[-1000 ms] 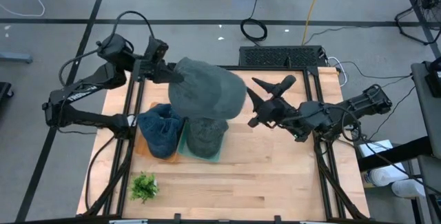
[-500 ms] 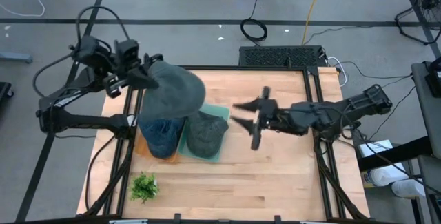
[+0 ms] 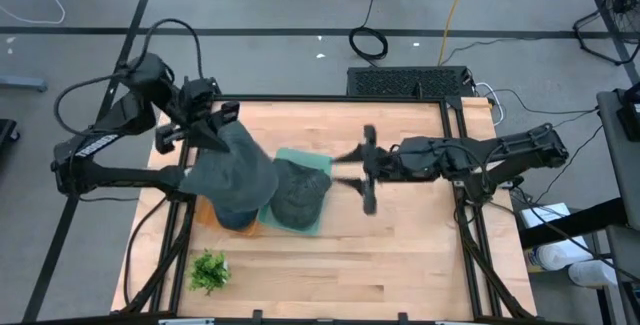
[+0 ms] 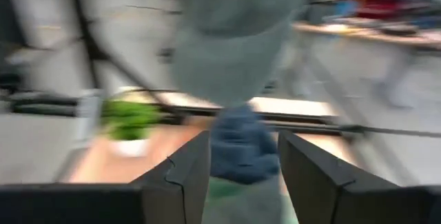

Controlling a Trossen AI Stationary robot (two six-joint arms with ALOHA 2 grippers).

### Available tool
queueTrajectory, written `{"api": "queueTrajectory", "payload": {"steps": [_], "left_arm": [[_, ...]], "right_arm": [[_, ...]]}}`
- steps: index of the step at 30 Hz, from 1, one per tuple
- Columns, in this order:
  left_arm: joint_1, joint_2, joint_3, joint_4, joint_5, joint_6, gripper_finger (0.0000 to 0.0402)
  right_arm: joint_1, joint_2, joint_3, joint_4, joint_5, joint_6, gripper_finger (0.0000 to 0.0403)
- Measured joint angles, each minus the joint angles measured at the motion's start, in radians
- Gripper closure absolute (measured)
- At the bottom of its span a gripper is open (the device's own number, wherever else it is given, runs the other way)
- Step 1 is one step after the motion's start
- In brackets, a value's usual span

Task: Pick & Place hat
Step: Put the black cap into the green bin

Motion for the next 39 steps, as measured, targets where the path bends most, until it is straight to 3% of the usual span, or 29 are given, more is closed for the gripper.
{"api": "queueTrajectory", "payload": {"steps": [3,5,12,18,25,29,39], "left_arm": [[-0.001,-0.019,0.000,-0.130,-0.093,0.187,0.0387],[-0.011,-0.030,0.000,-0.202,-0.174,0.289,0.0387],[-0.093,-0.050,0.000,-0.389,-0.387,0.479,0.0387],[-0.198,-0.045,0.000,-0.524,-0.716,0.534,0.0387],[-0.353,-0.019,0.053,-0.568,-1.086,0.560,0.0387],[-0.429,0.053,0.160,-0.667,-1.172,0.598,0.0387],[-0.550,0.280,0.386,-0.931,-1.268,0.616,0.0387]], "right_arm": [[-0.021,0.000,0.000,0.028,0.168,0.002,0.0248],[-0.037,0.000,0.000,0.035,0.224,0.009,0.0248],[-0.107,0.000,0.000,0.031,0.225,-0.025,0.0248],[-0.178,0.000,0.000,0.025,0.230,-0.085,0.0248],[-0.282,0.000,0.000,0.023,0.228,0.007,0.0248],[-0.332,0.000,0.000,0.008,0.224,0.045,0.0248],[-0.406,0.000,0.000,-0.037,0.222,-0.006,0.0248]]}}
